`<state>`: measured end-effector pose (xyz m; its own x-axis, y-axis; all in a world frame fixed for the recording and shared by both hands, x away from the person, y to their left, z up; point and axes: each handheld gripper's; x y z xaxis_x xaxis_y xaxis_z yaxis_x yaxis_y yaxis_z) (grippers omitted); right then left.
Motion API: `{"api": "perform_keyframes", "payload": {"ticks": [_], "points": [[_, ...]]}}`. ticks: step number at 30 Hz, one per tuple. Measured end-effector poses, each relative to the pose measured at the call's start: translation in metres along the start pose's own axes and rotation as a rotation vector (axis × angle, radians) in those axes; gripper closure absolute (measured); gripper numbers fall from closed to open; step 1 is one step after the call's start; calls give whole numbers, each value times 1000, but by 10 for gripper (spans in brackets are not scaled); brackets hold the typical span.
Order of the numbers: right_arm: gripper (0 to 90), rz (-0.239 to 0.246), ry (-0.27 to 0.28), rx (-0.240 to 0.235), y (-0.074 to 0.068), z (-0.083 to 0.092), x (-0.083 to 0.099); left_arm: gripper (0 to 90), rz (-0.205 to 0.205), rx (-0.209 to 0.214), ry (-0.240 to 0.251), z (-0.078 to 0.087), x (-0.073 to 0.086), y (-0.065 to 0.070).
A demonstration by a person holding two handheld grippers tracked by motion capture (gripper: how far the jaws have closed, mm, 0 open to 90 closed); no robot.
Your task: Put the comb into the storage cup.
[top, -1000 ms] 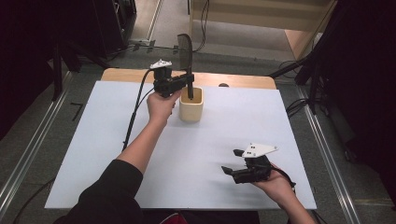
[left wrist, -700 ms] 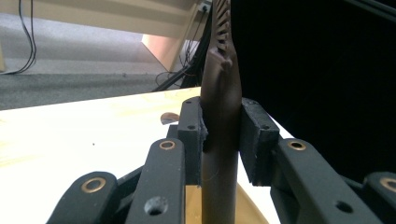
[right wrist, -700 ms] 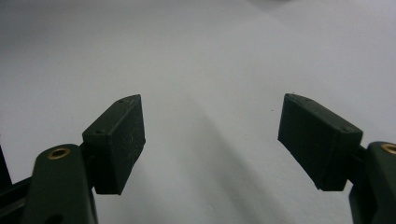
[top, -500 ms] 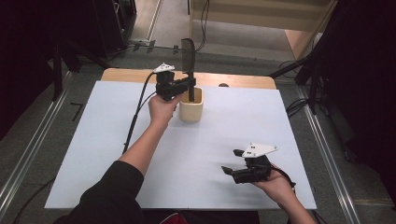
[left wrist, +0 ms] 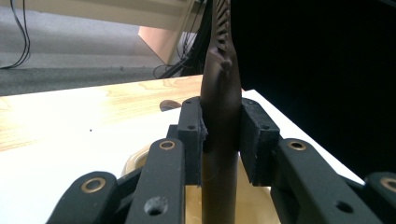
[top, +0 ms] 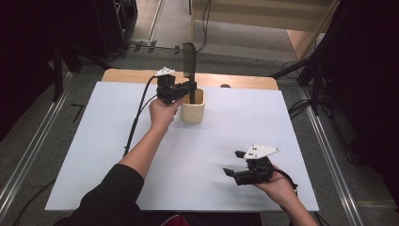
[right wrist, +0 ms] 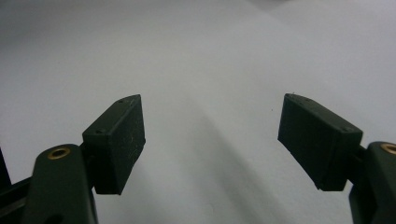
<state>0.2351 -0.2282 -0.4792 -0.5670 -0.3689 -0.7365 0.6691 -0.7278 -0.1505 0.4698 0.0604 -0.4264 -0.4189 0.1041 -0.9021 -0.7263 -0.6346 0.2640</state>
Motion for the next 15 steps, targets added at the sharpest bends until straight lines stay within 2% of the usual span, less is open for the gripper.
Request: {"api": "perform_keyframes", "payload": {"ticks": [5, 15], "points": [[212, 0, -2, 1, 0, 0, 0, 735, -1, 8, -2, 0, 4, -1], [212, 5, -7, 2, 1, -1, 0, 731, -28, 6, -21, -2, 8, -1]]}}
Point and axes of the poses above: each handheld gripper's, and its own axes: z roughly backward along the jaws, x roughly out of its underside, y roughly to its right, and after that the axes turned 6 degrees about -z, right-handed
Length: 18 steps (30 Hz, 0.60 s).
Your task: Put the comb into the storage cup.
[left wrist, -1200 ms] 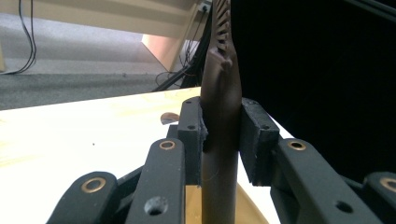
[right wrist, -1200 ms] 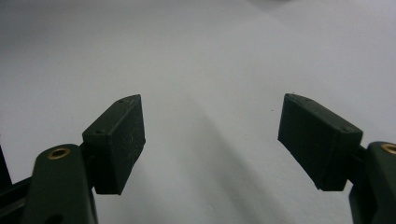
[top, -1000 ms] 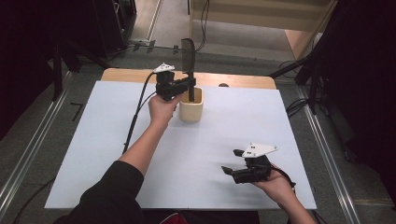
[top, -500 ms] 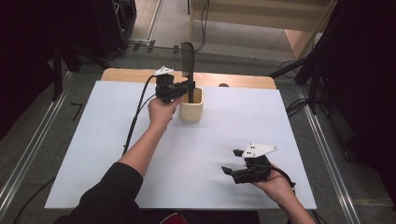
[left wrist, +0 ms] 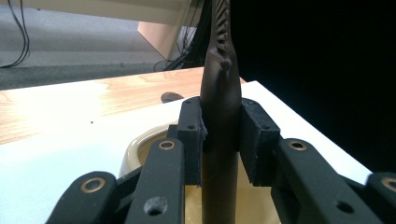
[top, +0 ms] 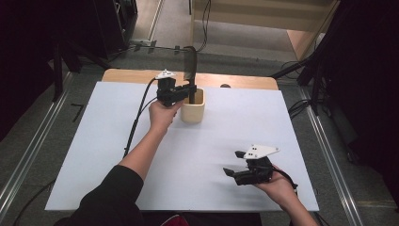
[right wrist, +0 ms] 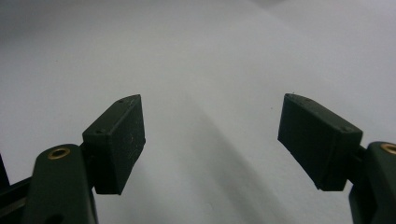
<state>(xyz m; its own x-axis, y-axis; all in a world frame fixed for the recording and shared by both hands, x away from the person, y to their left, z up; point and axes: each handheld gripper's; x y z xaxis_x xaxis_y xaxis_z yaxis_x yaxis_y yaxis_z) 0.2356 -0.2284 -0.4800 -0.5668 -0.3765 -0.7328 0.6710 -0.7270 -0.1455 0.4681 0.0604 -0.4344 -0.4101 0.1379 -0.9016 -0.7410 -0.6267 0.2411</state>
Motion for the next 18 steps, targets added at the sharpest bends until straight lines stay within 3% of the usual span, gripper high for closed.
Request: {"api": "perform_keyframes", "payload": {"ticks": [14, 18], "points": [[212, 1, -2, -5, -1, 0, 0, 721, -13, 3, -19, -1, 3, -1], [212, 6, 2, -3, -1, 0, 0, 528, 39, 34, -17, 1, 3, -4]]}}
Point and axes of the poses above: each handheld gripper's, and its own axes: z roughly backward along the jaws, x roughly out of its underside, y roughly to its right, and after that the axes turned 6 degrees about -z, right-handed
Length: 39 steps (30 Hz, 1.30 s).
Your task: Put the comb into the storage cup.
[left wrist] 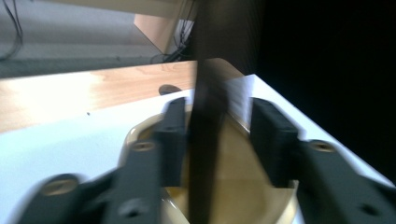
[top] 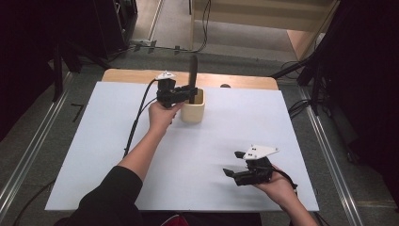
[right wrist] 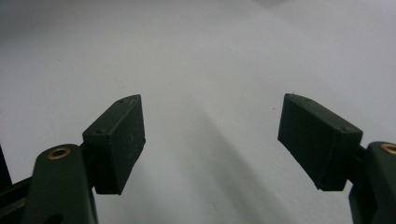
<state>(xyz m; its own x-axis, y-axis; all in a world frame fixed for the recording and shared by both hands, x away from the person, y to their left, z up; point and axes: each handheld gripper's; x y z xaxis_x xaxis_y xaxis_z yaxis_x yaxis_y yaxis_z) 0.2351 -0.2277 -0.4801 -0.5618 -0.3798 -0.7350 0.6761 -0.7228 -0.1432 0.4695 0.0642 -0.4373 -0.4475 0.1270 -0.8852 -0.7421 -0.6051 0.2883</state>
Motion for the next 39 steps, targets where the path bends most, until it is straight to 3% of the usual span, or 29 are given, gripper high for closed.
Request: {"api": "perform_keyframes", "payload": {"ticks": [4, 10, 27, 31, 34, 39], "points": [[212, -3, -4, 4, 0, 1, 0, 425, -28, -8, -19, 5, -2, 1], [212, -4, -2, 5, 0, 0, 0, 373, 4, 16, -16, 15, -7, -2], [212, -8, -2, 6, 1, 0, 0, 359, 34, 59, -35, 48, -12, -1], [212, -9, -5, 6, 1, 0, 0, 358, 60, 67, -53, 54, -11, -1], [212, -10, -5, 7, 1, 0, 0, 358, 85, 102, -55, 59, -8, -2], [212, -15, -7, 12, 2, -1, 1, 358, 97, 118, -79, 66, -3, -4]]}}
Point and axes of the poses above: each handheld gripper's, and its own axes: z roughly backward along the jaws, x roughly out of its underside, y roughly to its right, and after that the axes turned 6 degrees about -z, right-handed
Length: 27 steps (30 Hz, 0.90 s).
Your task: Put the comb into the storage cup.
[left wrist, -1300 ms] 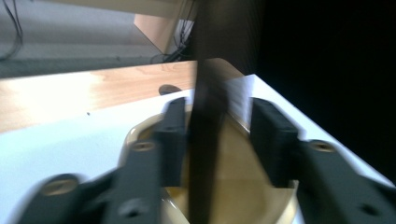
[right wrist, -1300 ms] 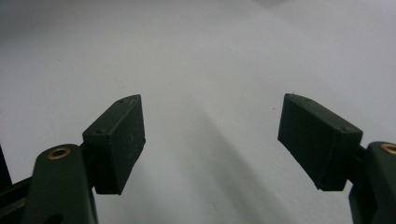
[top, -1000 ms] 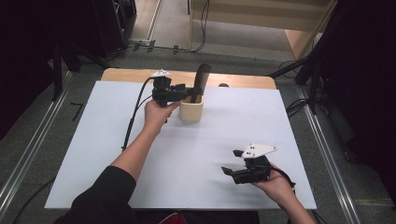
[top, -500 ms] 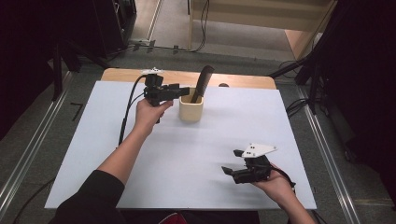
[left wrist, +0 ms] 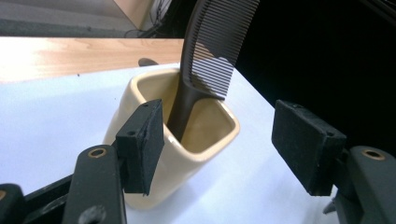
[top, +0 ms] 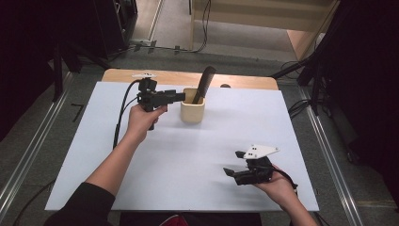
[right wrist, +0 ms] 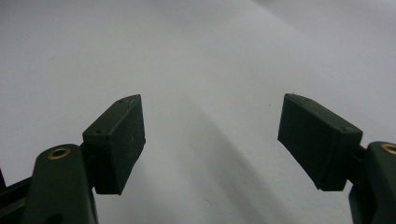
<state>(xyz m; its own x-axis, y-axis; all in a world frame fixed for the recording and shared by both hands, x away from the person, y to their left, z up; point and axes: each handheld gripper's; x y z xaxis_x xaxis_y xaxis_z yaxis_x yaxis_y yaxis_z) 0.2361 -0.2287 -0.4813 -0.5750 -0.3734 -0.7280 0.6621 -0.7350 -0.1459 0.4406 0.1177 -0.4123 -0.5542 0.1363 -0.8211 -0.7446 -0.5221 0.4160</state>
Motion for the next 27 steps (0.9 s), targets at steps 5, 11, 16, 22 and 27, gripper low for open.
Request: {"api": "perform_keyframes", "payload": {"ticks": [5, 11, 16, 22, 27], "points": [[212, -1, 2, 4, 0, 1, 0, 358, 9, 17, -8, 6, 4, 1], [212, -3, 3, 7, 0, 0, 0, 357, 2, 21, -23, 12, 10, 3], [212, -3, 4, 7, 0, 1, 0, 357, 10, 2, -32, 16, 16, 6], [212, -6, 3, 5, 0, 0, 0, 341, 23, 16, -76, 17, 23, 10], [212, -9, 0, 4, 1, 1, 1, 340, 19, 19, -88, 20, 29, 12]]}}
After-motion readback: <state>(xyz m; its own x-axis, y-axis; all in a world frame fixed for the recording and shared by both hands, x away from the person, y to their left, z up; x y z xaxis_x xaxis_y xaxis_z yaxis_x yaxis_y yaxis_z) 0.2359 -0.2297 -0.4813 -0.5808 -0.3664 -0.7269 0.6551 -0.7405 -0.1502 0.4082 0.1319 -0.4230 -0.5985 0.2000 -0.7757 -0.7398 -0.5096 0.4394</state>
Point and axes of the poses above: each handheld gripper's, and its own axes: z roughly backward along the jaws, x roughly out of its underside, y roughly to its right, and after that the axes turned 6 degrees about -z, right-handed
